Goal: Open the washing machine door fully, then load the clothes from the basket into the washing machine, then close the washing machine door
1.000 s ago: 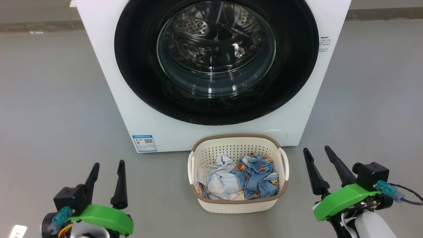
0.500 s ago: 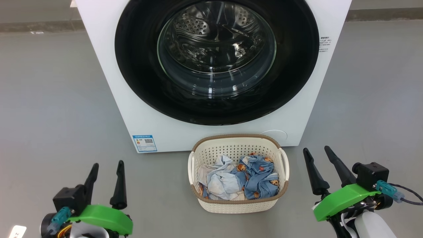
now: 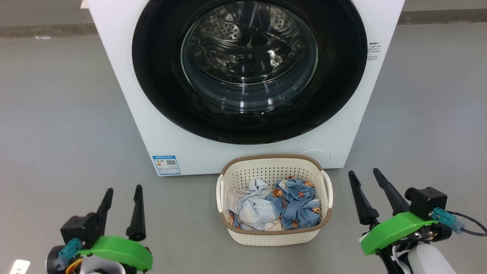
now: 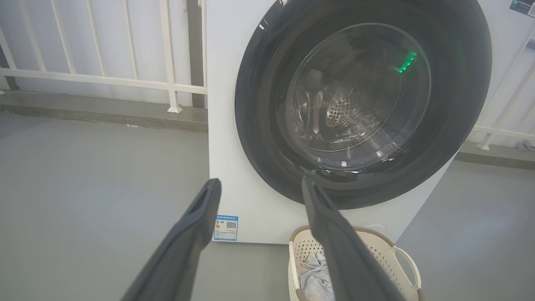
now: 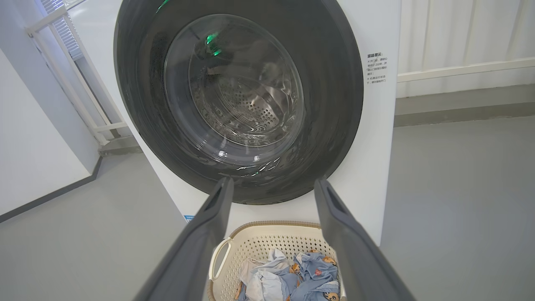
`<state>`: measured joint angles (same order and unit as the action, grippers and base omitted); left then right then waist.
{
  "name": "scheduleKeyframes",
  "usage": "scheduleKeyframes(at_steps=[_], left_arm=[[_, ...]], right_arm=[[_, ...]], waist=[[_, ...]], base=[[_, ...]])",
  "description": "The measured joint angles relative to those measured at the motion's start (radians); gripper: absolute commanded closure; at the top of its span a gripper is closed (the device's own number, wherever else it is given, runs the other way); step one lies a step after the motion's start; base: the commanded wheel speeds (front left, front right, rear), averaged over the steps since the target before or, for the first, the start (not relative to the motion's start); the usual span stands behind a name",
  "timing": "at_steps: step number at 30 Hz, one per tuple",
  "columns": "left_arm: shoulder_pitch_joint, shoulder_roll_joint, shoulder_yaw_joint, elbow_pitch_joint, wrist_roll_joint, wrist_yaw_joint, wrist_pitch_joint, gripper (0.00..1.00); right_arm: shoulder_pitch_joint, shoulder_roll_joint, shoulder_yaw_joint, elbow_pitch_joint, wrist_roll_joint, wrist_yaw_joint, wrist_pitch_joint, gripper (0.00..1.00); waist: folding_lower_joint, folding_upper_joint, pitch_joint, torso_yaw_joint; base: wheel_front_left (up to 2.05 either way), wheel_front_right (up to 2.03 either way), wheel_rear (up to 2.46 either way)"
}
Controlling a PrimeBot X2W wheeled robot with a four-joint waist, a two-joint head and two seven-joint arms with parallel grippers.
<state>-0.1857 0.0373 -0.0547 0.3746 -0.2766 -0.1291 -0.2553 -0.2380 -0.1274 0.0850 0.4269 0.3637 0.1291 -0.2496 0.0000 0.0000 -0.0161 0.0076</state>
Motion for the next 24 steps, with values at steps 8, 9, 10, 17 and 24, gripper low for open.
scheduleKeyframes(at_steps=[8, 9, 10, 17, 24], left_arm=[[0.0, 0.0, 0.0, 0.0, 0.0, 0.0, 0.0, 0.0], [0.0, 0.0, 0.0, 0.0, 0.0, 0.0, 0.0, 0.0], [0.0, 0.0, 0.0, 0.0, 0.0, 0.0, 0.0, 0.0], [0.0, 0.0, 0.002, 0.0, 0.0, 0.0, 0.0, 0.0], [0.0, 0.0, 0.005, 0.0, 0.01, 0.0, 0.0, 0.0]], right_arm=[[0.0, 0.0, 0.0, 0.0, 0.0, 0.0, 0.0, 0.0], [0.0, 0.0, 0.0, 0.0, 0.0, 0.0, 0.0, 0.0], [0.0, 0.0, 0.0, 0.0, 0.0, 0.0, 0.0, 0.0], [0.0, 0.001, 0.0, 0.0, 0.0, 0.0, 0.0, 0.0], [0.0, 0.001, -0.001, 0.0, 0.0, 0.0, 0.0, 0.0]], waist=[[0.0, 0.0, -0.001, 0.0], [0.0, 0.0, -0.001, -0.001], [0.0, 0.0, -0.001, -0.001], [0.0, 0.0, -0.002, -0.001], [0.0, 0.0, -0.001, -0.001]], base=[[0.0, 0.0, 0.0], [0.0, 0.0, 0.0], [0.0, 0.0, 0.0], [0.0, 0.0, 0.0], [0.05, 0.07, -0.12]])
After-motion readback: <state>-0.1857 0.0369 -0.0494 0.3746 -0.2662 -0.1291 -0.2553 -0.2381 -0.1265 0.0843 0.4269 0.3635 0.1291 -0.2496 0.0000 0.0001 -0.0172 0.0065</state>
